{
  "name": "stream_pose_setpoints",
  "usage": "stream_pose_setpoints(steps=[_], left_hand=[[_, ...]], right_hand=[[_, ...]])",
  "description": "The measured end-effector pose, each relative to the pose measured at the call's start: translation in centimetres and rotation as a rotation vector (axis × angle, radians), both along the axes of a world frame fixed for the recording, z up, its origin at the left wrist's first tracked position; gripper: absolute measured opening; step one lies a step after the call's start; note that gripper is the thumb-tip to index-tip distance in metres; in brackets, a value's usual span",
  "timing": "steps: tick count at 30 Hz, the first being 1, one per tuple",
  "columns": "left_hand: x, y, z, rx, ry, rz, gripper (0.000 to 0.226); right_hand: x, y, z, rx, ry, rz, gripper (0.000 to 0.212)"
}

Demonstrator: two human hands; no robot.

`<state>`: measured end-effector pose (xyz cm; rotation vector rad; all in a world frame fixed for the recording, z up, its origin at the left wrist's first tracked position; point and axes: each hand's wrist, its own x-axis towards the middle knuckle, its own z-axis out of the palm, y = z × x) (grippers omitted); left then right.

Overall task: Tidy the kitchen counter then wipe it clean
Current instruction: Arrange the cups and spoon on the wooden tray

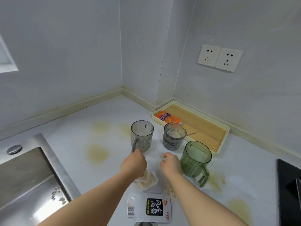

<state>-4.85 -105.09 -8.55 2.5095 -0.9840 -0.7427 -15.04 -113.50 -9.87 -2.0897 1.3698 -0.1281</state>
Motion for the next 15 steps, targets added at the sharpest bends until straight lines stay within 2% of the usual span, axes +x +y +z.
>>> stream_pose_setpoints(steps=[6, 9, 13, 15], left_hand=[[1.2, -0.4, -0.9, -0.046, 0.017, 0.032, 0.018], [1.3, -0.4, -1.4, -0.034, -0.019, 0.002, 0.020], [1.1, -0.6, -1.4, -0.037, -0.016, -0.027, 0.035], [0.9, -0.8, -0.9, -0.050, -0.012, -0.004, 0.033]], right_hand=[[1.6, -0.8, -0.9, -0.183, 0.215, 0.069, 0.032], [2.2, -0.8, -1.2, -0.112, 0.194, -0.003, 0.030], [2.3, -0.7, -0.9, 0.003, 0.186, -0.073, 0.030], [2.0, -0.5, -0.5, 0.059, 0.160, -0.083, 0.030]])
